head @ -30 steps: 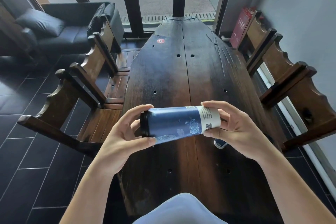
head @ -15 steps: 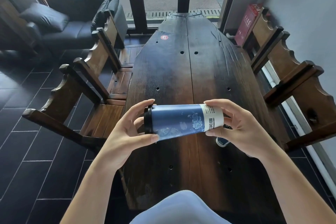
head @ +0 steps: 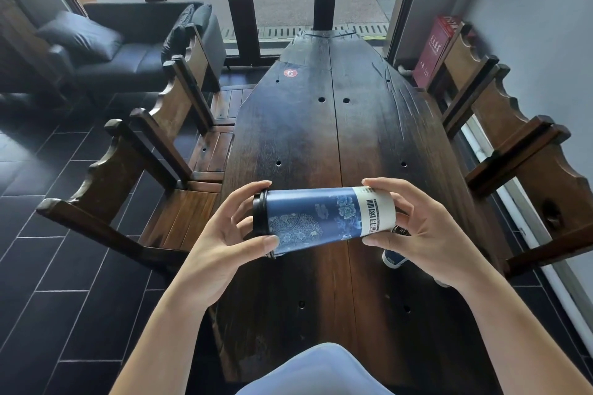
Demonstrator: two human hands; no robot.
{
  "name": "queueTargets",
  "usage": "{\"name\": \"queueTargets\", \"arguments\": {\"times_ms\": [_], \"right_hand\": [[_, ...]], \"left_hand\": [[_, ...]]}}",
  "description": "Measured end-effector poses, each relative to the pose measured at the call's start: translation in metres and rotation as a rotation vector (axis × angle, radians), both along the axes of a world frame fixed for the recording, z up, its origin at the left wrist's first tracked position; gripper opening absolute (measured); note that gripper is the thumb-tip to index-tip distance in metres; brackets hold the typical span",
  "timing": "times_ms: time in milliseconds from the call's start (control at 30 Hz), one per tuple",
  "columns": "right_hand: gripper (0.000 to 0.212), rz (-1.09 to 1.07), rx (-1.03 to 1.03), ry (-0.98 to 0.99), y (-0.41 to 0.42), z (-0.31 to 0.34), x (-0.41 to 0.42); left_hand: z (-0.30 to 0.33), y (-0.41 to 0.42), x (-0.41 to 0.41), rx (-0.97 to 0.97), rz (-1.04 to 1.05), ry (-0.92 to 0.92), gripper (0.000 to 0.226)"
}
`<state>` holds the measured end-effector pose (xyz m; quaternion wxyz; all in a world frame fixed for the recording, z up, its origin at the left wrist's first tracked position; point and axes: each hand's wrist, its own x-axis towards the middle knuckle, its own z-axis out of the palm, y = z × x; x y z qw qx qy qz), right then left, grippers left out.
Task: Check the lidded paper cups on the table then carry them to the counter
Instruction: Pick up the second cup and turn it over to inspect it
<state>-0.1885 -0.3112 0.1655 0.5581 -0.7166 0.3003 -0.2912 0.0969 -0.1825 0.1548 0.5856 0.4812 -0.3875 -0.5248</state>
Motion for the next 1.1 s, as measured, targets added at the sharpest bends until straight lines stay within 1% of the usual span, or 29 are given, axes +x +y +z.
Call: {"name": "queueTargets", "arguments": {"times_ms": [200, 333, 533, 700, 800, 967, 1033, 1100], "right_hand": [[0.071, -0.004, 0.040, -0.018, -0.0034, 0.0000, 0.0011], [0.070, -0.009, 0.049, -0.016, -0.0036, -0.0029, 0.0035], [0.081, -0.041, 0.038, -0.006, -0.0030, -0.0015, 0.0056], [0.073, -0.065, 0.053, -0.037, -0.0036, 0.0002, 0.0079], [0.070, -0.071, 0.071, -0.044, -0.0036, 0.0000, 0.0079], [0.069, -0.073, 0.072, -0.049, -0.0048, 0.0001, 0.0075], [0.072, -0.062, 0.064, -0.034, -0.0056, -0.0009, 0.0073], [0.081, -0.058, 0.056, -0.020, -0.0063, -0.0018, 0.0072]], "left_hand": [[0.0010, -0.0023, 0.0054, -0.046, -0.045, -0.027, 0.086], [0.0014, -0.0036, 0.0075, -0.091, -0.044, -0.028, 0.084], [0.0006, -0.0075, 0.0073, -0.052, 0.010, -0.023, 0.084], [0.0003, -0.0079, 0.0091, -0.043, 0.010, -0.013, 0.082], [0.0017, -0.0072, 0.0097, -0.087, -0.016, -0.044, 0.083], [0.0025, -0.0078, 0.0090, -0.146, -0.014, -0.047, 0.078], [0.0012, -0.0080, 0.0095, -0.137, -0.001, -0.055, 0.077], [-0.0003, -0.0079, 0.0097, -0.114, 0.017, -0.046, 0.077]]}}
